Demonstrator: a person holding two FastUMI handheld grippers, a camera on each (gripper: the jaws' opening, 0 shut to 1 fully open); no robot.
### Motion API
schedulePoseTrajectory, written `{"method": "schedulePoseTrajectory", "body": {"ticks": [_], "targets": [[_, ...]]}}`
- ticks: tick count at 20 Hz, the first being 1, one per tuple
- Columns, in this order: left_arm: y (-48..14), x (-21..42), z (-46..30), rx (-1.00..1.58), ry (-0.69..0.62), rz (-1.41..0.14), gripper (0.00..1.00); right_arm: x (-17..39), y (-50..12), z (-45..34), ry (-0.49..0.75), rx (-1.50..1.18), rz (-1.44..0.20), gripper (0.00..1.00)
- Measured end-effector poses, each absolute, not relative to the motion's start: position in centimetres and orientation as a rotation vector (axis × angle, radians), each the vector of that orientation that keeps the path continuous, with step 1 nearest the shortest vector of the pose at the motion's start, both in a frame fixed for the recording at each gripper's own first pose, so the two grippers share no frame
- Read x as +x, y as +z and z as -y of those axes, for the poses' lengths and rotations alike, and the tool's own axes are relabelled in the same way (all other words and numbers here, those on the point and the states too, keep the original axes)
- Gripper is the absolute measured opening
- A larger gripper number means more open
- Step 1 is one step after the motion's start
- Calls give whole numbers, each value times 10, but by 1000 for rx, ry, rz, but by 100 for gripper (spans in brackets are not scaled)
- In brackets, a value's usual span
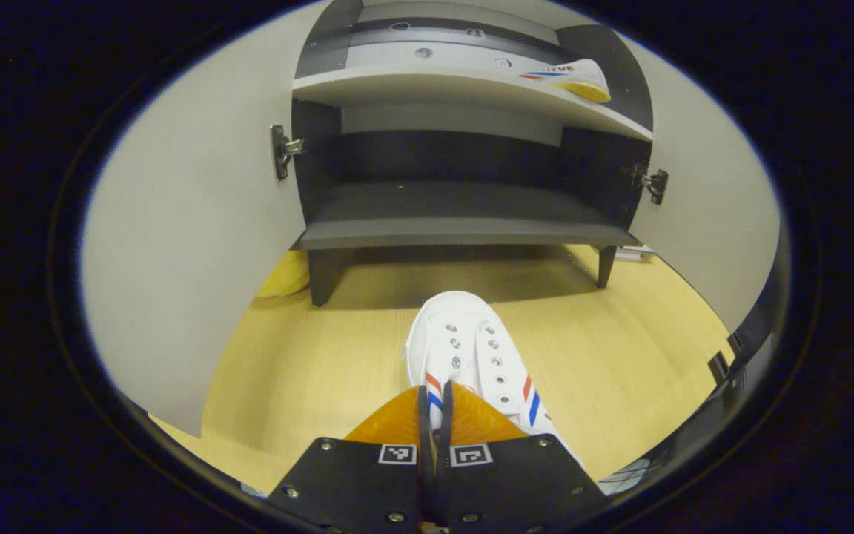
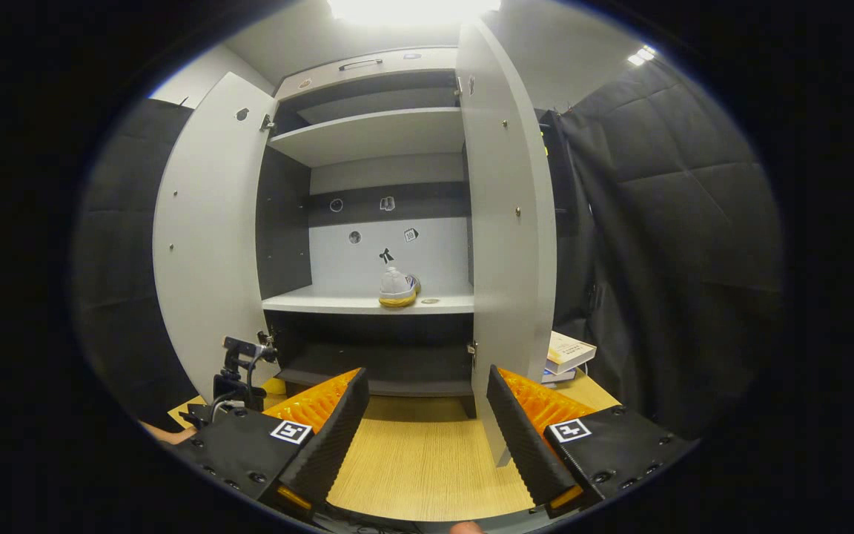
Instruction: Grab one shoe with the right hand and put it into the shoe cabinet, grab the other shoe with the left hand and put it into the shoe cabinet; then close the right door with the right hand and the left door with the left hand.
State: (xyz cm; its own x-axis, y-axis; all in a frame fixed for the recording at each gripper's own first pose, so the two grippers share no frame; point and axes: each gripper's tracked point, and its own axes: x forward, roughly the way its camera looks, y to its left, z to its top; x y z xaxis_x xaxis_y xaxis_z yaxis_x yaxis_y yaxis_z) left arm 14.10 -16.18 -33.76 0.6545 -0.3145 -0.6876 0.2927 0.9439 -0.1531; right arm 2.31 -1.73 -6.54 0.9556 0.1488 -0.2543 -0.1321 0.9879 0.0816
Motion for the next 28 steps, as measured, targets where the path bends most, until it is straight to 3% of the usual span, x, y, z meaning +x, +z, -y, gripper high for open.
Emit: {"method": "schedulePoseTrajectory", "body": {"ticks": [14, 15, 16, 17, 20, 21, 22, 24, 28], "targets": [[-194, 139, 135, -94, -384, -520, 1, 11, -50, 18, 151, 43, -227, 100], [-190, 136, 132, -101, -381, -506, 1, 12, -50, 18, 150, 46, -228, 100], [-195, 135, 134, -111, -380, -487, 7, 10, -50, 18, 149, 51, -229, 100], [-202, 134, 136, -115, -384, -463, 1, 10, -50, 17, 148, 53, -230, 100], [-202, 130, 138, -117, -384, -406, 1, 10, -44, 18, 139, 48, -217, 100], [-202, 129, 137, -122, -383, -392, 7, 10, -42, 18, 136, 47, -212, 100], [-202, 126, 135, -131, -382, -382, 1, 11, -41, 19, 134, 47, -208, 100], [-203, 125, 131, -156, -379, -363, 1, 12, -39, 21, 129, 50, -203, 96], [-200, 117, 131, -147, -368, -302, 1, 14, -37, 26, 119, 54, -189, 100]]}}
